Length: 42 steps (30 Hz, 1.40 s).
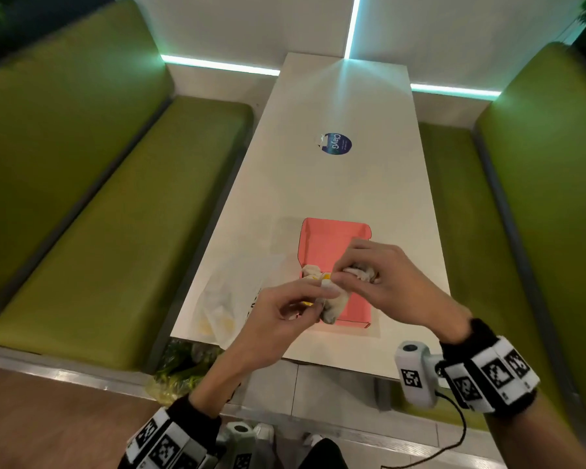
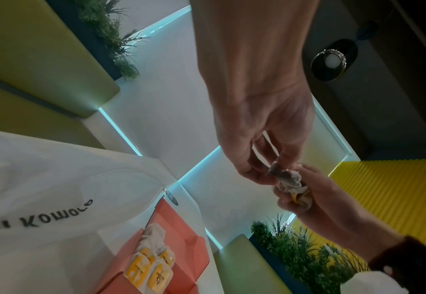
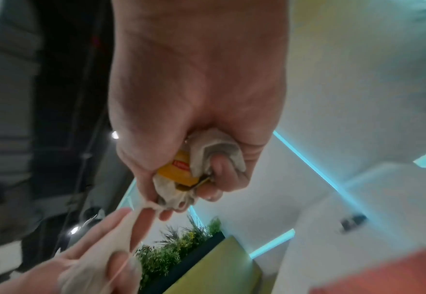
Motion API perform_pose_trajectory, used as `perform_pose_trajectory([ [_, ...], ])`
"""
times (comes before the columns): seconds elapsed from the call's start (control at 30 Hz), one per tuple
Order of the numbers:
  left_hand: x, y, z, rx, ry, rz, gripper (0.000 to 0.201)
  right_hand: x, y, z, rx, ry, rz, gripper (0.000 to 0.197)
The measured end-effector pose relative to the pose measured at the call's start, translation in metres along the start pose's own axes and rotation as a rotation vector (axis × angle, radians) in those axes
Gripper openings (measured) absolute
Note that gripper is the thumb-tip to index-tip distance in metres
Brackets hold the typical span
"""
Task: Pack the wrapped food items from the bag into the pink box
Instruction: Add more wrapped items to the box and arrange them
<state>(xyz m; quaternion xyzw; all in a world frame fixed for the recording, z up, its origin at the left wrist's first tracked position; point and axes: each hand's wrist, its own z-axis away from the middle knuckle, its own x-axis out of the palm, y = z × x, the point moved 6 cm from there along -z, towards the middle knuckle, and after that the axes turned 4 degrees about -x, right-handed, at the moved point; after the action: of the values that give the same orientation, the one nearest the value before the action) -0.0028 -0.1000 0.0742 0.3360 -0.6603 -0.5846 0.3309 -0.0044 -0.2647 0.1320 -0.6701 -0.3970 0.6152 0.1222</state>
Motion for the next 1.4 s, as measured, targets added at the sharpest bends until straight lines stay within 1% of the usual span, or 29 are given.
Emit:
perform_pose_trajectory([
  [0.03, 0.000, -0.001, 0.000, -0.010, 0.009, 0.004, 0.025, 0.005, 0.008, 0.002, 0.056, 0.025, -0.136, 0.010],
  [0.13, -0.001, -0.009, 0.002, -0.032, 0.044, -0.030, 0.027, 0.027, 0.027, 0.013, 0.206, 0.070, -0.494, 0.015],
  [0.2, -0.002, -0.014, 0.005, -0.027, 0.061, -0.057, 0.029, 0.040, 0.033, 0.022, 0.250, 0.062, -0.604, 0.020],
  [0.27, -0.005, -0.018, 0.006, -0.022, 0.086, -0.072, 0.030, 0.048, 0.036, 0.029, 0.280, 0.010, -0.605, 0.021],
  [0.33, -0.008, -0.020, 0.005, -0.015, 0.110, -0.093, 0.030, 0.051, 0.038, 0.034, 0.308, -0.031, -0.560, 0.019],
  [0.37, -0.008, -0.021, 0.004, -0.007, 0.113, -0.103, 0.031, 0.048, 0.040, 0.035, 0.326, -0.013, -0.529, 0.018],
  [0.47, -0.008, -0.023, 0.002, 0.014, 0.097, -0.150, 0.034, 0.026, 0.043, 0.033, 0.334, 0.164, -0.377, 0.013],
  [0.5, -0.009, -0.024, 0.001, 0.016, 0.092, -0.170, 0.035, 0.018, 0.040, 0.031, 0.312, 0.206, -0.331, 0.014],
  [0.53, -0.009, -0.025, 0.001, 0.018, 0.086, -0.193, 0.037, 0.013, 0.036, 0.029, 0.288, 0.217, -0.318, 0.017],
  [0.57, -0.009, -0.026, 0.000, 0.024, 0.078, -0.218, 0.037, 0.011, 0.031, 0.025, 0.268, 0.191, -0.322, 0.021],
  [0.6, -0.008, -0.026, -0.001, 0.035, 0.068, -0.242, 0.036, 0.012, 0.027, 0.021, 0.252, 0.125, -0.310, 0.026],
  [0.67, -0.005, -0.029, -0.002, 0.059, 0.044, -0.280, 0.033, 0.021, 0.024, 0.012, 0.223, -0.064, -0.226, 0.035],
  [0.7, -0.005, -0.032, -0.003, 0.071, 0.040, -0.298, 0.032, 0.027, 0.025, 0.009, 0.212, -0.140, -0.196, 0.032],
  [0.73, -0.005, -0.035, -0.003, 0.081, 0.040, -0.316, 0.031, 0.031, 0.026, 0.007, 0.210, -0.182, -0.184, 0.026],
  [0.83, -0.005, -0.045, 0.000, 0.095, 0.053, -0.334, 0.022, 0.036, 0.034, 0.006, 0.221, -0.159, -0.143, 0.015],
  [0.93, -0.002, -0.057, 0.006, 0.076, 0.111, -0.295, 0.013, 0.044, 0.042, 0.011, 0.228, -0.148, -0.065, 0.010],
  [1.0, -0.002, -0.069, 0.007, 0.014, 0.161, -0.258, 0.010, 0.050, 0.046, 0.013, 0.233, -0.154, 0.078, 0.010],
  [1.07, -0.003, -0.082, 0.006, -0.057, 0.184, -0.270, 0.009, 0.053, 0.049, 0.011, 0.239, -0.151, 0.262, 0.013],
  [1.13, -0.006, -0.092, 0.007, -0.110, 0.205, -0.337, 0.011, 0.056, 0.050, 0.006, 0.227, -0.146, 0.402, 0.017],
  [1.2, -0.012, -0.098, 0.009, -0.132, 0.235, -0.418, 0.014, 0.063, 0.055, 0.001, 0.217, -0.175, 0.503, 0.021],
  [1.3, -0.017, -0.104, 0.011, -0.139, 0.235, -0.512, 0.020, 0.080, 0.065, -0.007, 0.218, -0.260, 0.545, 0.023],
  [1.4, -0.016, -0.110, 0.012, -0.150, 0.184, -0.601, 0.019, 0.093, 0.071, -0.013, 0.226, -0.326, 0.479, 0.022],
])
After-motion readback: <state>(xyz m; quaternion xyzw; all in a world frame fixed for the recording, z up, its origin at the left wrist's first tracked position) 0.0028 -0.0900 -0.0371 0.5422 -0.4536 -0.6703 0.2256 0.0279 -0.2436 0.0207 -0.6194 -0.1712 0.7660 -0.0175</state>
